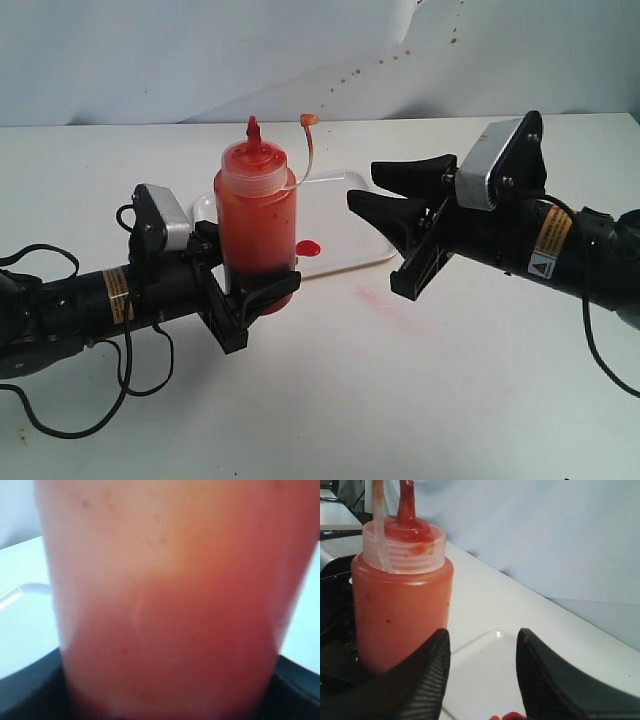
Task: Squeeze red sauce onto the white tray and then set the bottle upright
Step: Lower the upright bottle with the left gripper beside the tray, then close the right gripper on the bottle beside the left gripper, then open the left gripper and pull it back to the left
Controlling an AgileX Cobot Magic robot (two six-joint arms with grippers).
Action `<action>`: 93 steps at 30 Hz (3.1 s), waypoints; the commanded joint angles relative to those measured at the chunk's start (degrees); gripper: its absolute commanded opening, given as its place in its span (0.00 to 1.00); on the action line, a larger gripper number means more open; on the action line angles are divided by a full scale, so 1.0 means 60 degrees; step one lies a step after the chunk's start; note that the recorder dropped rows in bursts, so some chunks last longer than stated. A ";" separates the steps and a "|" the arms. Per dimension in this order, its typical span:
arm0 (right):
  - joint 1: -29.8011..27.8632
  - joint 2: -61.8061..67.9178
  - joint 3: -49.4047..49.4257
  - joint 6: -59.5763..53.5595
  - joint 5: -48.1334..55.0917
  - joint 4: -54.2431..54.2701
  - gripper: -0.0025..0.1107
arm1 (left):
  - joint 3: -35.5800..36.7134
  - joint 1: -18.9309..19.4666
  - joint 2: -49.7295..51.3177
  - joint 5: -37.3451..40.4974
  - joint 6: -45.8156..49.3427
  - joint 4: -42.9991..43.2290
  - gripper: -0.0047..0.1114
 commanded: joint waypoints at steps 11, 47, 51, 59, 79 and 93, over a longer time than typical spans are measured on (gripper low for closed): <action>-0.0037 0.0022 0.0034 0.0026 -0.0037 0.0720 0.38 | -0.0092 0.0002 -0.0055 -0.0512 -0.0089 -0.0074 0.04; 0.1977 0.0219 0.0034 0.0418 -0.0072 0.1014 0.95 | -0.0697 -0.0019 -0.0055 -0.0512 -0.0089 0.2372 0.04; 0.1977 0.0999 0.0034 0.0418 -0.0965 0.1496 0.95 | -0.0697 -0.0019 -0.0055 -0.0512 -0.0089 0.2507 0.04; 0.2545 0.2217 -0.1253 0.0466 -0.0965 0.1155 0.93 | -0.0697 -0.0019 -0.0055 -0.0512 -0.0089 0.2507 0.04; 0.2734 0.2217 -0.1292 0.0654 0.0123 0.1709 0.02 | -0.0697 -0.0019 -0.0055 -0.0512 -0.0095 0.1268 0.54; 0.2734 0.2217 -0.1292 0.0503 0.0660 0.2572 0.02 | -0.0697 0.0121 -0.0055 -0.0188 -0.0568 0.1936 0.94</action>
